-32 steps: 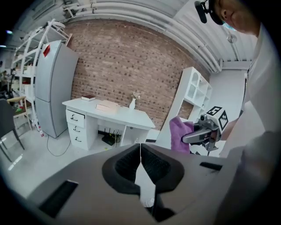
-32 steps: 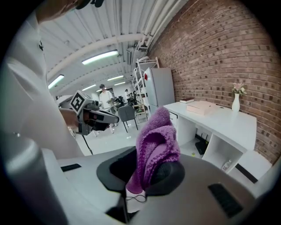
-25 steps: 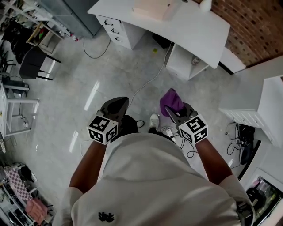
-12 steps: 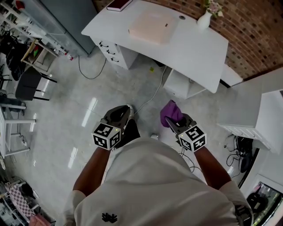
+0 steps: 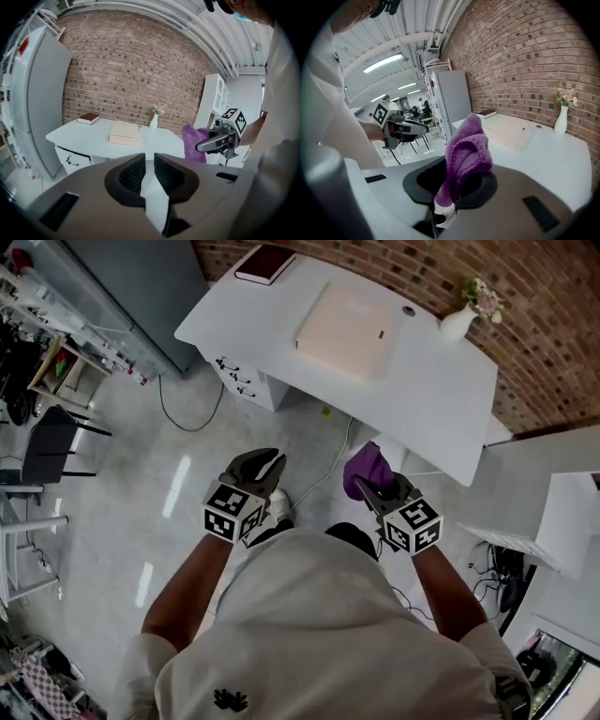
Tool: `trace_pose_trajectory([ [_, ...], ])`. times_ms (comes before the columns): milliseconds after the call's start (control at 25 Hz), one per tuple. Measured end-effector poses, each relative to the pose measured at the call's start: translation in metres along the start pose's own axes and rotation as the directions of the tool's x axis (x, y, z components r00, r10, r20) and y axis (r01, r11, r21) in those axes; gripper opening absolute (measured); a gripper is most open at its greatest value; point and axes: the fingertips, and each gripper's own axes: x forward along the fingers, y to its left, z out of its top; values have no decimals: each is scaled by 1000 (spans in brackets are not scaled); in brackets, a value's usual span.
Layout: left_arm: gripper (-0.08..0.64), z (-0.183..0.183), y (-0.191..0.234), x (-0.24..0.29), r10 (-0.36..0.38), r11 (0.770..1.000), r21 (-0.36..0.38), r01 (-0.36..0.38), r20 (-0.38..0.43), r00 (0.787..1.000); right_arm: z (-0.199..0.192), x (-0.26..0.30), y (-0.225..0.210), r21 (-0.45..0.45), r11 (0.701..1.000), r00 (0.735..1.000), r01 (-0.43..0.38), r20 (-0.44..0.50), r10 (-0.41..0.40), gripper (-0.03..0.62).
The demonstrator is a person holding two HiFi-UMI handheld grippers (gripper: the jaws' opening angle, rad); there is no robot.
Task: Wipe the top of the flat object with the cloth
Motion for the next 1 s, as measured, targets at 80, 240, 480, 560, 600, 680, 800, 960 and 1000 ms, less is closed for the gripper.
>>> trace_pose_trajectory([
  [80, 46, 9, 30, 11, 3, 1000, 17, -3, -2, 1000, 20, 25, -6, 5, 1000, 1000, 8, 8, -8, 77],
  [240, 26, 23, 71, 38, 5, 1000, -30, -5, 5, 1000, 51, 56, -22, 13, 1000, 1000, -4, 6, 4, 77],
  [480, 23, 52, 113, 102, 21, 997, -70, -21, -3, 1000, 96, 94, -96, -13, 1000, 999, -28, 26, 28, 77],
  [560, 23, 63, 125, 123, 50, 996, -75, -51, -21, 999, 115, 105, -123, -40, 998, 998, -57, 23, 57, 77],
  [600, 25, 70, 132, 134, 66, 995, -77, -68, -27, 997, 126, 111, -136, -54, 996, 997, -75, 27, 76, 77],
  [680, 25, 84, 149, 155, 98, 992, -71, -101, -37, 994, 149, 125, -164, -84, 991, 993, -108, 35, 111, 77],
  [800, 25, 101, 175, 191, 144, 987, -57, -147, -49, 988, 174, 149, -209, -109, 984, 989, -140, 41, 145, 77],
  [960, 25, 109, 199, 235, 195, 978, -64, -200, -70, 978, 192, 176, -253, -130, 973, 979, -192, 40, 198, 77],
  [1000, 25, 111, 205, 246, 200, 977, -63, -205, -77, 977, 196, 183, -263, -136, 971, 978, -198, 39, 205, 77],
])
